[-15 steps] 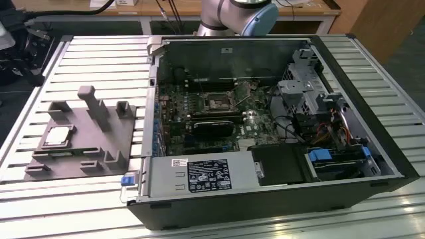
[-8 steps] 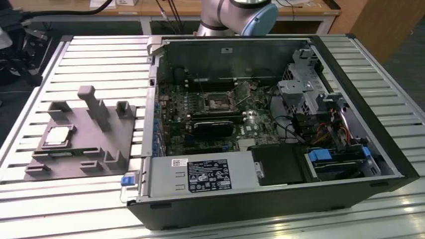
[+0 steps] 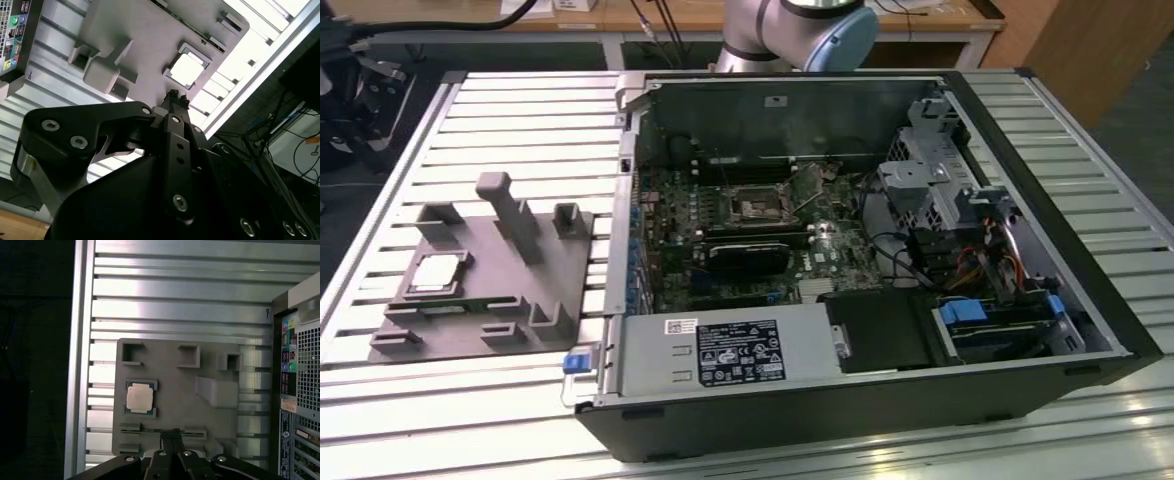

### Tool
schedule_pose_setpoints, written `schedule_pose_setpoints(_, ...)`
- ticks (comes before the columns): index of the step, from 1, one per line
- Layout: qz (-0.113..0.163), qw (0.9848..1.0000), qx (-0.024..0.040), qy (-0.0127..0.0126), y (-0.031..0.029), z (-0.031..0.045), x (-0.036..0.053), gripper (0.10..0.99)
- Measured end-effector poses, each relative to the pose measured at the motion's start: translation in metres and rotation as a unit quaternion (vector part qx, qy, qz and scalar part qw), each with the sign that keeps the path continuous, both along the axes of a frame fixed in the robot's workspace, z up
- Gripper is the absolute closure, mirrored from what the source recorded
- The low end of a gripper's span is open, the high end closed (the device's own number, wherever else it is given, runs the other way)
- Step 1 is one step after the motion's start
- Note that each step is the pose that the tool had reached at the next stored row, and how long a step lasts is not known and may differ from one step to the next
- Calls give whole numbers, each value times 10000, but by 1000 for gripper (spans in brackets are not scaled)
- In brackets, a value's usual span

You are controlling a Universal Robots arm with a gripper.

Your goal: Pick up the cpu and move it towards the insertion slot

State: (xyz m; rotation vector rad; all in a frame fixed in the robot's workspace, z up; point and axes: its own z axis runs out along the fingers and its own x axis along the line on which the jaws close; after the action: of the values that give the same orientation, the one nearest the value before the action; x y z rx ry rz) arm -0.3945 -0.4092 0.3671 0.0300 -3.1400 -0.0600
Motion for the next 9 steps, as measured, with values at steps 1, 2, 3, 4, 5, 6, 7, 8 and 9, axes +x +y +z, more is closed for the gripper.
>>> schedule_pose_setpoints(1,0,10000,0,0,0,0,-10,980)
schedule_pose_setpoints(2,0,10000,0,0,0,0,-19,980)
schedule_pose_setpoints(3,0,10000,0,0,0,0,-29,980)
schedule_pose_setpoints(4,0,10000,0,0,0,-1,-37,980)
schedule_pose_setpoints(5,0,10000,0,0,0,-1,-45,980)
schedule_pose_setpoints(6,0,10000,0,0,0,-1,-53,980)
schedule_pose_setpoints(7,0,10000,0,0,0,-1,-64,980)
schedule_pose_setpoints(8,0,10000,0,0,0,-1,-77,980)
schedule_pose_setpoints(9,0,10000,0,0,0,-1,-88,980)
